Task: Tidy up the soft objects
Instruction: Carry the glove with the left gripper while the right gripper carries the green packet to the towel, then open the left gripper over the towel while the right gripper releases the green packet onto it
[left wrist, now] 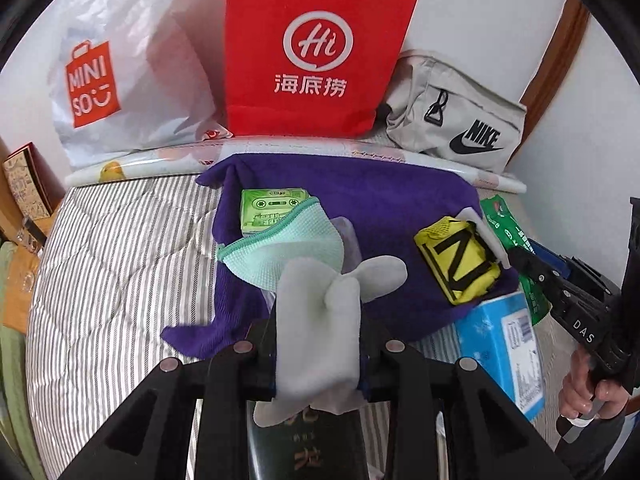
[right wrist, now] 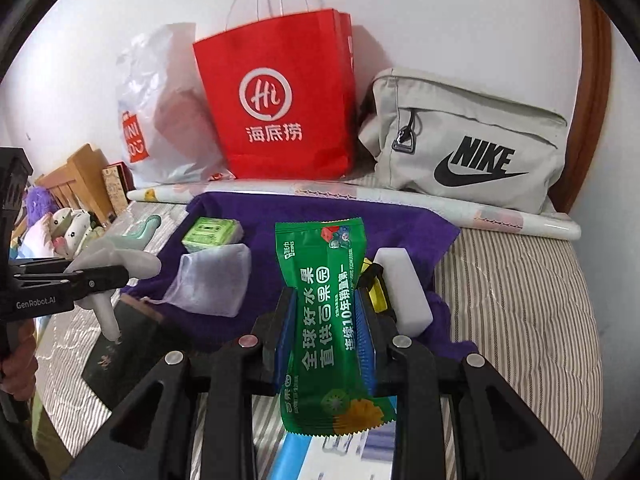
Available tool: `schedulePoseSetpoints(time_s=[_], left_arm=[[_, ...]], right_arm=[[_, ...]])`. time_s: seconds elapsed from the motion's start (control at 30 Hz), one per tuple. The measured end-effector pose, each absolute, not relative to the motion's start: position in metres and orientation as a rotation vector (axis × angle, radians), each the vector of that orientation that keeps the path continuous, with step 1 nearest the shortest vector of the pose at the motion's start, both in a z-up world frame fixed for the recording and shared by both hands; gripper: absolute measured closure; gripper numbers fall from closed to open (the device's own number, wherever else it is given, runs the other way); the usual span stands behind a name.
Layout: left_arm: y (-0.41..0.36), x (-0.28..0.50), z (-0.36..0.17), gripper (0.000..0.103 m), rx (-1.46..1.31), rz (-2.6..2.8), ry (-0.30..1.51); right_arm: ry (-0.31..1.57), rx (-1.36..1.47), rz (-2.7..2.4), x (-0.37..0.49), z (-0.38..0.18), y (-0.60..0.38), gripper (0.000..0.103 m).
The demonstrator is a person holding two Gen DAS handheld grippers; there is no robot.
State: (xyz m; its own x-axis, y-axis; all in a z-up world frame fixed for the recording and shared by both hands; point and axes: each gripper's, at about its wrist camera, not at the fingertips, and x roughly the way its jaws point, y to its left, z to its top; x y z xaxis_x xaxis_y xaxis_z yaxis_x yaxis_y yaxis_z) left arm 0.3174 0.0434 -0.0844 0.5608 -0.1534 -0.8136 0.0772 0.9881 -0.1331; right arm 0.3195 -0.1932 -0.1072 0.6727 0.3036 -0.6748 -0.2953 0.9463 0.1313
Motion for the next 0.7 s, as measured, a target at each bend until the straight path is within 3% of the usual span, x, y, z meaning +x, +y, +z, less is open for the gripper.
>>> schedulePoseSetpoints(time_s=[0.7], left_arm=[[0.033,0.398,-0.126,0.074,-0.090,-0.141,1.086]], right_arm=[[0.918,-0.024,0.326,0.384,-0.152,-0.183,0.072]])
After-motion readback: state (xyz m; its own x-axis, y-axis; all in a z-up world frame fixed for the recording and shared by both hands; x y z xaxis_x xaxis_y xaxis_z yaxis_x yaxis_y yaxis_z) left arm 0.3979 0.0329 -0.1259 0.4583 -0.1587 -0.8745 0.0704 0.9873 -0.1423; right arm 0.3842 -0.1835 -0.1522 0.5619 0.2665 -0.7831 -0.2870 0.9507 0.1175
